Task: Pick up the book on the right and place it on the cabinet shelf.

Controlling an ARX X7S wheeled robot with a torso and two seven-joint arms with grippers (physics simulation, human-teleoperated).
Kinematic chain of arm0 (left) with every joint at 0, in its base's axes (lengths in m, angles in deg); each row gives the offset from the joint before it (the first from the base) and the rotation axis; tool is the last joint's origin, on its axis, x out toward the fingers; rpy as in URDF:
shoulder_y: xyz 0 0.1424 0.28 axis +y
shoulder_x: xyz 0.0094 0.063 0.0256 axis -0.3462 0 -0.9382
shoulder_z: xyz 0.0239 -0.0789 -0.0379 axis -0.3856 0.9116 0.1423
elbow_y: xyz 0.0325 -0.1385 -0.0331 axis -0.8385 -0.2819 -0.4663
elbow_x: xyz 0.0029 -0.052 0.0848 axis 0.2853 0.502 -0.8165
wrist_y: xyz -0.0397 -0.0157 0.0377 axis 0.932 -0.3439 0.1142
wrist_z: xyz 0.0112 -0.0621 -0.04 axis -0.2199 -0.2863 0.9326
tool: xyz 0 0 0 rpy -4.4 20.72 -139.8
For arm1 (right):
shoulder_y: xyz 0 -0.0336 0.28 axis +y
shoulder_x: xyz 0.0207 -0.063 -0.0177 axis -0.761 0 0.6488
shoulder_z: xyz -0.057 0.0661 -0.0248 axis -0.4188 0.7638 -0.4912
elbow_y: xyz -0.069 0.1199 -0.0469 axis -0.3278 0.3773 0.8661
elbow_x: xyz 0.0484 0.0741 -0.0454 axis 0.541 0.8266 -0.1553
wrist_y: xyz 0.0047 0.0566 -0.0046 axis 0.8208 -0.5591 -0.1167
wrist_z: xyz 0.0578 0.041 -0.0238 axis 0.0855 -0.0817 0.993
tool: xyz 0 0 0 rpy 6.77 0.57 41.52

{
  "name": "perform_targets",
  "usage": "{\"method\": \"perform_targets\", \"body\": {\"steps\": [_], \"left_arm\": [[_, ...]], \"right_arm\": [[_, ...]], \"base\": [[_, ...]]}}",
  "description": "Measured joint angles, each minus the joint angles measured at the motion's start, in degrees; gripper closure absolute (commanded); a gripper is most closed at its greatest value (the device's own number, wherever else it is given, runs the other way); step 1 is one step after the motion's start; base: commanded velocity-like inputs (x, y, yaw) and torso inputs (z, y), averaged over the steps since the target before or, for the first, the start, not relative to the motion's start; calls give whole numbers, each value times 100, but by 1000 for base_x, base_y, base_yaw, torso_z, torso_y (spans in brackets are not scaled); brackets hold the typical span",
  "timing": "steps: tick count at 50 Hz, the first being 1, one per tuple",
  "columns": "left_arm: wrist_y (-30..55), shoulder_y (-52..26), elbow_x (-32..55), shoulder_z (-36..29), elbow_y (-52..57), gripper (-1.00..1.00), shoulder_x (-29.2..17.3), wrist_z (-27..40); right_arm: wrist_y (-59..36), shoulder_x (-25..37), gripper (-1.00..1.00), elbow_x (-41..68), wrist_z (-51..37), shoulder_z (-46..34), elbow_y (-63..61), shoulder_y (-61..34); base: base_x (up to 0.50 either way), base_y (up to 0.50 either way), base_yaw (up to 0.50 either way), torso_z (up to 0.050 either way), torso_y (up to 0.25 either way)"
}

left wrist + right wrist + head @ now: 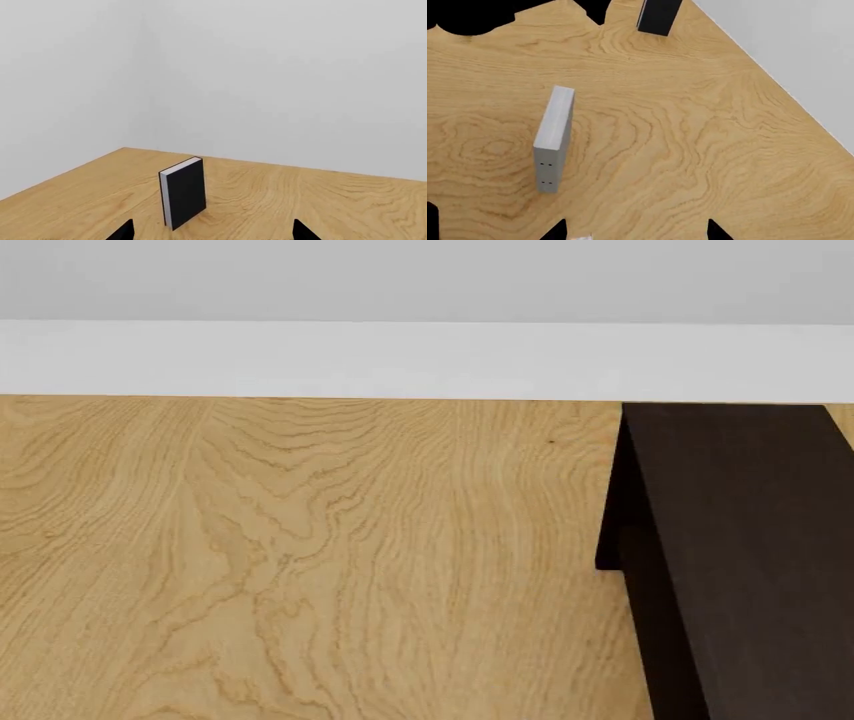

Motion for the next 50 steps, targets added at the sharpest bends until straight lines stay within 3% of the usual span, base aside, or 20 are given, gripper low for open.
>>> {"method": "perform_targets", "body": {"steps": [20, 37, 50], "left_arm": [[55, -44, 20, -37, -14, -100, -21, 44], [27, -90, 2, -101, -104, -100, -24, 34], [56, -138, 29, -128, -123, -100, -38, 45]], "right_arm": [[-353, -20, -100, -190, 91, 75, -187, 688], [-416, -144, -100, 92, -738, -637, -238, 862], [-397, -412, -100, -871, -250, -1563, 159, 448]], "base": [[0, 0, 0, 0, 0], [0, 0, 0, 0, 0], [0, 0, 0, 0, 0]]}}
